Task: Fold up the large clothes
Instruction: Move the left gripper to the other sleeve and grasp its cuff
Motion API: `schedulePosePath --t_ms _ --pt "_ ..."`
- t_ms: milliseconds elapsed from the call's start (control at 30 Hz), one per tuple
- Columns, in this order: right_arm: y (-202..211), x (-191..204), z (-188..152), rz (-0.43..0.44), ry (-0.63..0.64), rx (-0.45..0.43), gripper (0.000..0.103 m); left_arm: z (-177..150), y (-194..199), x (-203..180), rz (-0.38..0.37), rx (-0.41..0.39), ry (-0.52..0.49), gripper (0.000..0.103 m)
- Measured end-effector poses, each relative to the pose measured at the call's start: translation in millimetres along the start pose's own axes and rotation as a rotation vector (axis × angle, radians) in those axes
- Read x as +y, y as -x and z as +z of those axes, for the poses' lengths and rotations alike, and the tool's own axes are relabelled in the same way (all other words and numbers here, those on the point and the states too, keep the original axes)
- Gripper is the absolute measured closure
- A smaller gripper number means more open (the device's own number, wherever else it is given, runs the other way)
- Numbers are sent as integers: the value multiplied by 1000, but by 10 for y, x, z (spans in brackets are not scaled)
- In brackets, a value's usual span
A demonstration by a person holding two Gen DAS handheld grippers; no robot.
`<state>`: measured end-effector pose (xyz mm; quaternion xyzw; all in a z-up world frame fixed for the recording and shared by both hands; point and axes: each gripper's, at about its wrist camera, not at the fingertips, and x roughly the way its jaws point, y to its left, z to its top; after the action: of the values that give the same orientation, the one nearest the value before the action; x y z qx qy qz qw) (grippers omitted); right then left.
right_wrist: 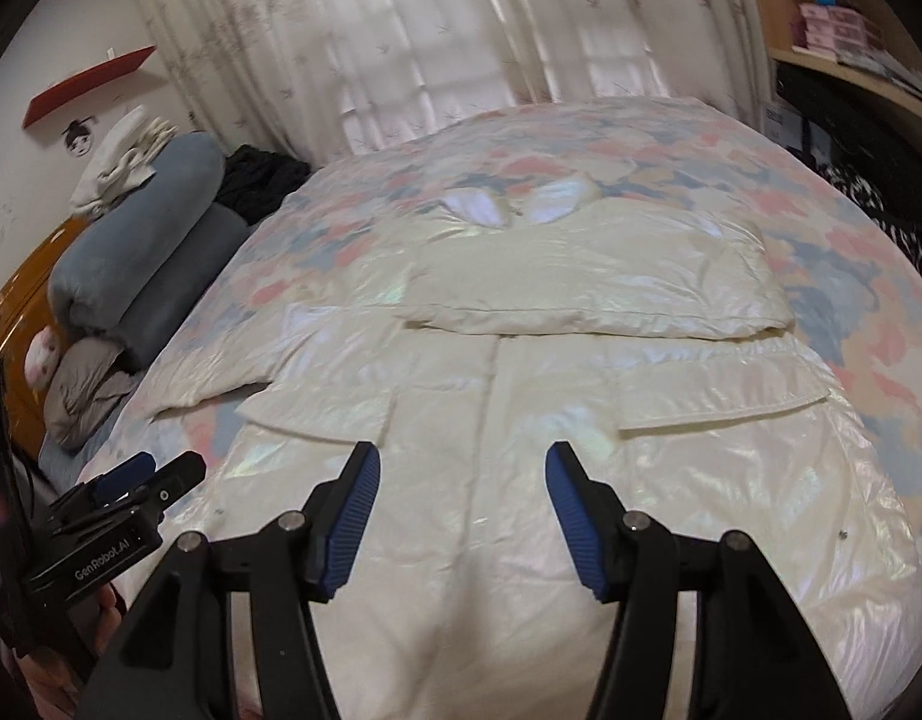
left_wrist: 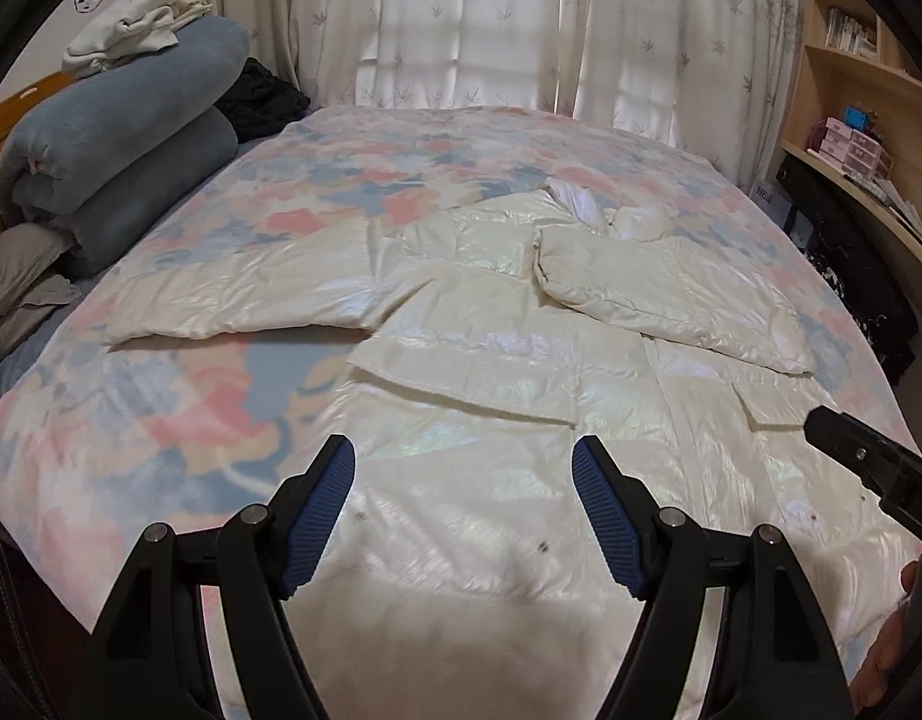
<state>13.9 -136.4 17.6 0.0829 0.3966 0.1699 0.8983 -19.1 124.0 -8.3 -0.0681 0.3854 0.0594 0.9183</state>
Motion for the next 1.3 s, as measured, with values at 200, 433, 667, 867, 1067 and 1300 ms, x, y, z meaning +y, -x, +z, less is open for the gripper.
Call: schedulePosePath --t_ms 200,433,667,867,1067,1300 --pt "63 347 -6 25 38 -13 42 -21 169 267 13 -39 16 27" --pt "-55 649 36 42 78 -20 42 14 82 696 6 -26 81 27" --pt "-441 908 95 54 114 20 42 68 -246 1126 -36 13 164 25" --pt "-876 1173 255 74 136 73 42 206 -578 1594 -46 25 244 24" --pt "-1310 1521 591 87 183 81 42 345 -1050 2305 -92 71 395 24" --pt "-1922 1918 830 102 239 111 42 331 -1629 2957 -101 106 531 24"
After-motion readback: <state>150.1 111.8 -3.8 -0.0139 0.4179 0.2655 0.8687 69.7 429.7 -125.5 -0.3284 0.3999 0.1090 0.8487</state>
